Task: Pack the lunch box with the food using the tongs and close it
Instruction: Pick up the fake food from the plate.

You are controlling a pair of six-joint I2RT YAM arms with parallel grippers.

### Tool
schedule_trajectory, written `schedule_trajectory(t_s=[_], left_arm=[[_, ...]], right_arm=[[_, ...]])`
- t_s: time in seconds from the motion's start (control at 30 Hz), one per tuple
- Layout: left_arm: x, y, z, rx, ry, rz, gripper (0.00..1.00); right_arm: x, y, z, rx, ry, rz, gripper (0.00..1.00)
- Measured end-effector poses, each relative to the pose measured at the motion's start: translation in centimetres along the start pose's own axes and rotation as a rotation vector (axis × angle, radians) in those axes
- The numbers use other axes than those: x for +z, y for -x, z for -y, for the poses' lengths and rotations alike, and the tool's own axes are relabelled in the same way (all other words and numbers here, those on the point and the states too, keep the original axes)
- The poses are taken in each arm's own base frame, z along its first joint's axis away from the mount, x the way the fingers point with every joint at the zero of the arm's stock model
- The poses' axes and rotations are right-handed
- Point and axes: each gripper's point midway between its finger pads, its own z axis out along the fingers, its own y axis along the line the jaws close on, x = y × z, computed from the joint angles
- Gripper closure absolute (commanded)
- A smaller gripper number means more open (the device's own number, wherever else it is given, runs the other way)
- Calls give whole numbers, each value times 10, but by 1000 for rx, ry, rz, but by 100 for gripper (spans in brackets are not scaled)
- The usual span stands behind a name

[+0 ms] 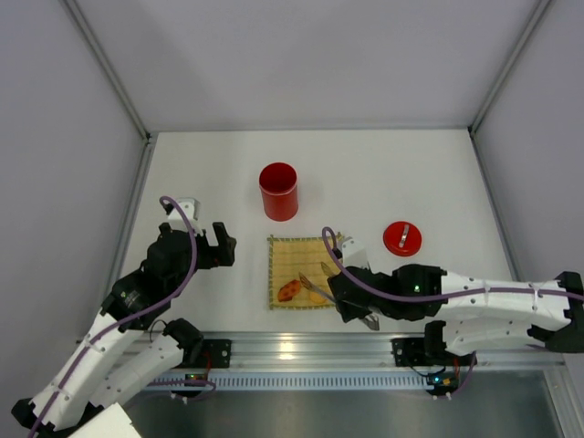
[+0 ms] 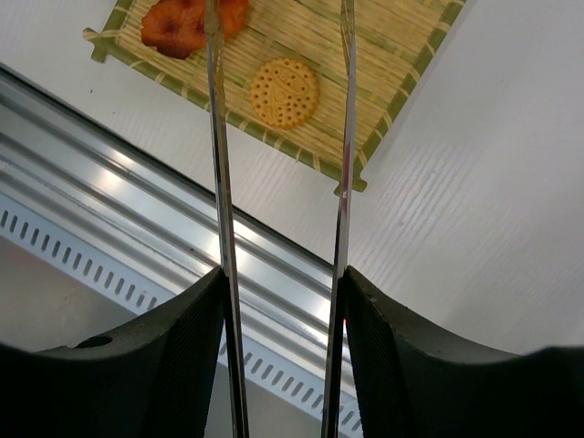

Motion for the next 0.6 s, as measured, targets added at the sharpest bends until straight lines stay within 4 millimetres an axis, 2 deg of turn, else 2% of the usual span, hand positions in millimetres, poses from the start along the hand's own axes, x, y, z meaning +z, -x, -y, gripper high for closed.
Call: schedule_trajectory(t_s=[0.27, 0.6], left_arm=[[0, 0, 0, 0, 0, 0, 1], [0, 0, 0, 1, -2, 0, 1]], right_arm=[[2, -10, -8, -1, -4, -14, 49], [8, -20, 0, -7, -65, -37, 50]])
